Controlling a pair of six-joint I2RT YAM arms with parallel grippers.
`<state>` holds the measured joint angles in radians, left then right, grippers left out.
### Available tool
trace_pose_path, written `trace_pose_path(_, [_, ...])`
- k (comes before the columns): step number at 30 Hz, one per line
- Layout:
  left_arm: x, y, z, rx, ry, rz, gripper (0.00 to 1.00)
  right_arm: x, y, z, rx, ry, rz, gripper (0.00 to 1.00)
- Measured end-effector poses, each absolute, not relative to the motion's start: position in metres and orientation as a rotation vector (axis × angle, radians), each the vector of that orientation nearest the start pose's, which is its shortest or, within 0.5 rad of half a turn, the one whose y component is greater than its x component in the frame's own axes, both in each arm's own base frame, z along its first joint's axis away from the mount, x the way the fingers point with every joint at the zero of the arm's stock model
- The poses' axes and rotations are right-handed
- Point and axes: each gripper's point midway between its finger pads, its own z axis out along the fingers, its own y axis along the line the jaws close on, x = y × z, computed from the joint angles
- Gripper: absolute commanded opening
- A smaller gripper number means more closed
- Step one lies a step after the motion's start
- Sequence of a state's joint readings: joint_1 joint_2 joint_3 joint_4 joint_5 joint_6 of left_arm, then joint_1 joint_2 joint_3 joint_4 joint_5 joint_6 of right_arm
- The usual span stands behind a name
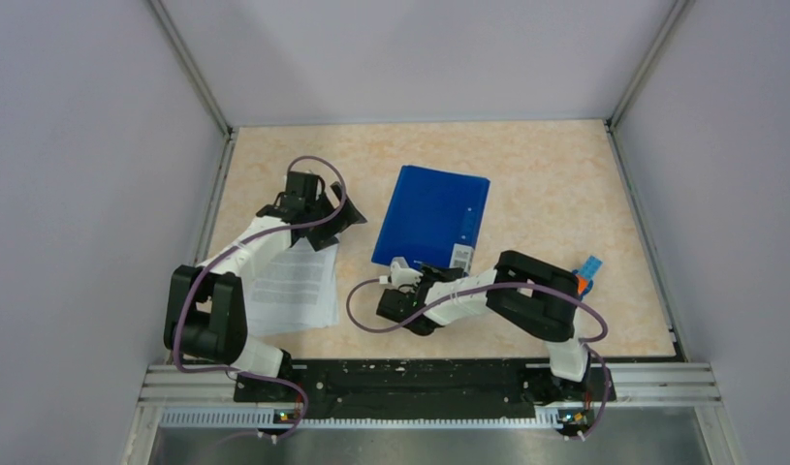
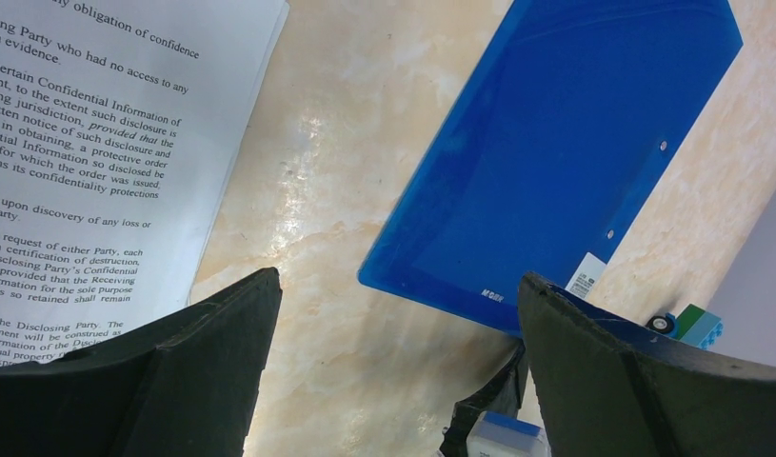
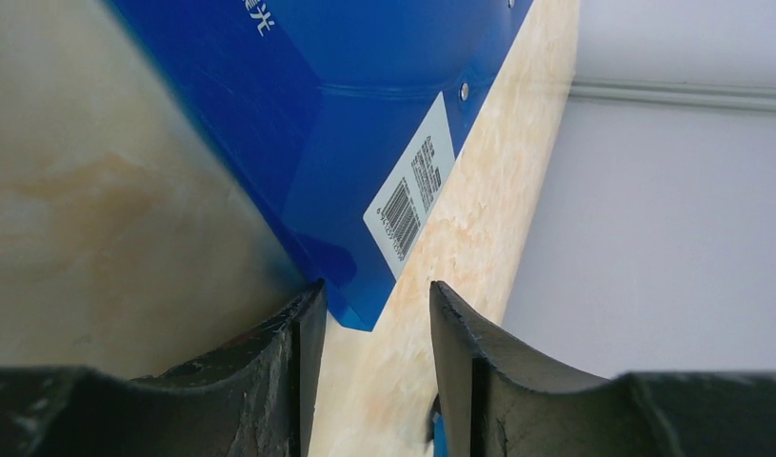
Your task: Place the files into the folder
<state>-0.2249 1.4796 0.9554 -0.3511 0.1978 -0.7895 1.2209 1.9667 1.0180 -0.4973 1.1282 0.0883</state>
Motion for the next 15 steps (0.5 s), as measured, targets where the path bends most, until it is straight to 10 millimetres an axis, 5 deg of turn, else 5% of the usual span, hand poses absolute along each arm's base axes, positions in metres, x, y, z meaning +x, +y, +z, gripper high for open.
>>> trace_pose_path(15, [0.3481,-0.1412,0.1037,-0.633,2.462,-0.691,0.98,0.2555,0.2253,0.0389,-1.047,1.874,-0.990,0.45])
